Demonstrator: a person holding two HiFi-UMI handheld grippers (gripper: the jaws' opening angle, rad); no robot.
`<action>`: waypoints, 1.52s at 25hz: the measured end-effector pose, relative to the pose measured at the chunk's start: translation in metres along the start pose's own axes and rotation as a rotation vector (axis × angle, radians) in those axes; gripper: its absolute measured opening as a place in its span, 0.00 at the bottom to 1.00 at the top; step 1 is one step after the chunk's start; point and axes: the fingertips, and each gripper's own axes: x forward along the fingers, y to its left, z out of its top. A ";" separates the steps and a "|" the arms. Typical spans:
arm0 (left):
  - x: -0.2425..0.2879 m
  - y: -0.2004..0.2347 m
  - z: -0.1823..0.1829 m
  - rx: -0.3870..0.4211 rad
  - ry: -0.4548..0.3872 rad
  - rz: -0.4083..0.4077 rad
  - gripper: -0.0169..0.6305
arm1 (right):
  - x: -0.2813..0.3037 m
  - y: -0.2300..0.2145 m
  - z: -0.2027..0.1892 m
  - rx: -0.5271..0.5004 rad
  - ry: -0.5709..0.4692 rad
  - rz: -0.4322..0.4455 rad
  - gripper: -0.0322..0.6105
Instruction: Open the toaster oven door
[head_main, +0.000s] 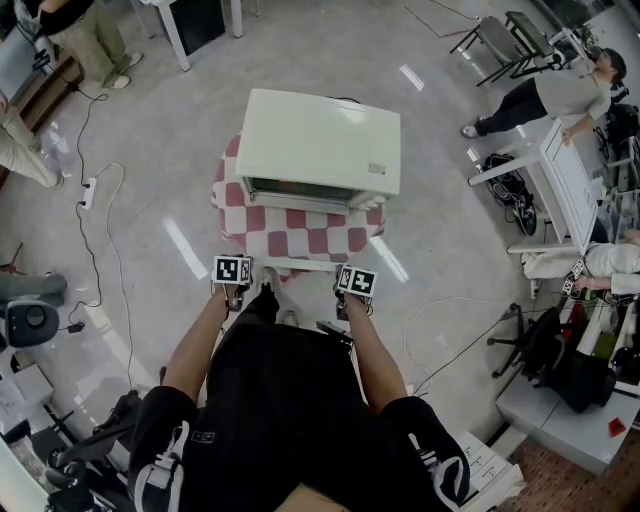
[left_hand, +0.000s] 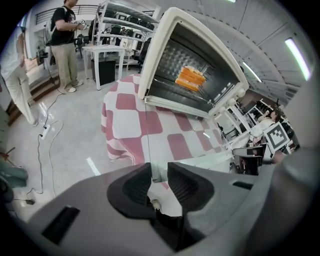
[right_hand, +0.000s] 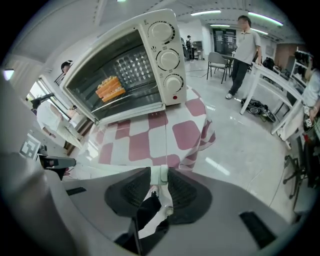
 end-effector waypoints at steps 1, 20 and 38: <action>0.003 0.001 -0.001 0.002 0.006 0.008 0.19 | 0.003 -0.001 -0.001 -0.007 0.005 -0.006 0.25; -0.071 0.004 0.057 0.050 -0.281 0.061 0.12 | -0.072 0.036 0.060 -0.158 -0.282 0.013 0.24; -0.261 -0.142 0.131 0.218 -0.947 -0.053 0.05 | -0.241 0.148 0.117 -0.300 -0.759 0.165 0.11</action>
